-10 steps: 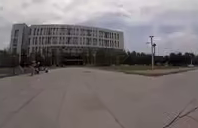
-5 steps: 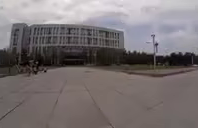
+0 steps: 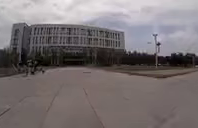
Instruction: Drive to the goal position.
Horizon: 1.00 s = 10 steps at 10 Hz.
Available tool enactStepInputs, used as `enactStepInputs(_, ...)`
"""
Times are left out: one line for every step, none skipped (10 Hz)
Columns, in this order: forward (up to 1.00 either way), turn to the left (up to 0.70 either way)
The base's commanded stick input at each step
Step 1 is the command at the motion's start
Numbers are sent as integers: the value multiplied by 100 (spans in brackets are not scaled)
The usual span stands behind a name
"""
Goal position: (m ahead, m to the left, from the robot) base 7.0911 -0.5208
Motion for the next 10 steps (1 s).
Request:
enactStepInputs(70, 31)
enactStepInputs(70, 8)
enactStepInputs(70, 0)
enactStepInputs(70, 0)
enactStepInputs(70, 0)
enactStepInputs(70, 0)
enactStepInputs(70, 0)
enactStepInputs(70, 0)
enactStepInputs(70, 0)
enactStepInputs(70, 0)
